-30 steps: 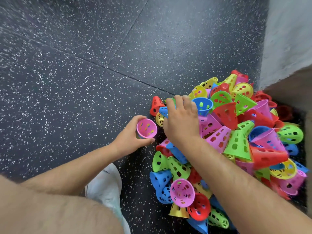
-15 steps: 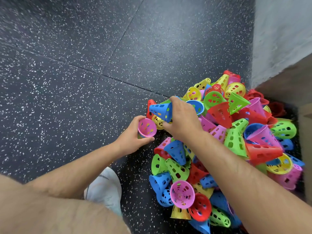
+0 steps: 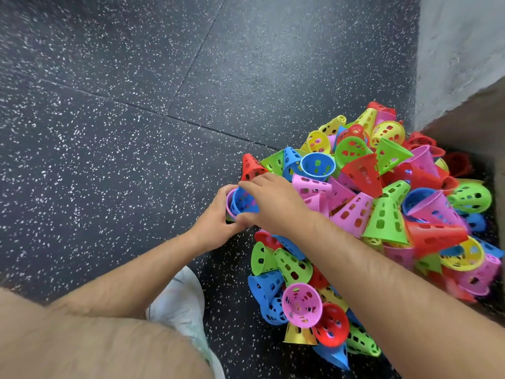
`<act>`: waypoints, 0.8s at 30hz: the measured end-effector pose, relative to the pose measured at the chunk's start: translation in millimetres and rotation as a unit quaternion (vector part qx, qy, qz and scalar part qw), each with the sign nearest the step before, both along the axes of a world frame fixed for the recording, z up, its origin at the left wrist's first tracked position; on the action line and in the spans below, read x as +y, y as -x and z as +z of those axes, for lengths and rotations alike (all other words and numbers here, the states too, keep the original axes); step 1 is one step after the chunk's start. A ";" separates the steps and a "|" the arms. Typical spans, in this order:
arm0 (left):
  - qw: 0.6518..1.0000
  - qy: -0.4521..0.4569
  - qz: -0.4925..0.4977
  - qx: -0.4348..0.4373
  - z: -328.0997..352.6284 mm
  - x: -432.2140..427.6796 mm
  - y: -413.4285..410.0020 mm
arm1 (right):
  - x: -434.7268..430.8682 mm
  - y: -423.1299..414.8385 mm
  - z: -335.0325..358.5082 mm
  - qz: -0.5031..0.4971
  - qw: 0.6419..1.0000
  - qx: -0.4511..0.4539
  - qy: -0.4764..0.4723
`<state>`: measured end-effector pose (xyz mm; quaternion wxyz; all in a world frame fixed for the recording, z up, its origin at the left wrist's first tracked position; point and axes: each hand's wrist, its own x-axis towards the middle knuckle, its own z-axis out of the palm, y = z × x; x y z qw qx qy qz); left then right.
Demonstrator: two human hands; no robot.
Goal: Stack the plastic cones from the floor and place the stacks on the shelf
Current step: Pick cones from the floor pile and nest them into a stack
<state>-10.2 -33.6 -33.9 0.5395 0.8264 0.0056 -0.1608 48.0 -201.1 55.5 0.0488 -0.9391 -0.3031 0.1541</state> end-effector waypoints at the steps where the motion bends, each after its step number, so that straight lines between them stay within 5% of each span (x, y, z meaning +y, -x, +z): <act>1: 1.000 -0.005 -0.001 0.001 -0.5 -0.6 0.6 | 1.3 -0.6 -2.9 0.009 1.000 -0.004 0.007; 16: 0.999 0.029 0.035 -0.002 -3.5 1.6 -1.9 | 7.0 -21.7 -16.9 -0.042 0.994 -0.094 -0.042; 24: 0.999 0.040 0.023 0.023 -4.3 7.3 -1.4 | 15.9 -54.7 -28.7 -0.036 0.995 0.012 0.088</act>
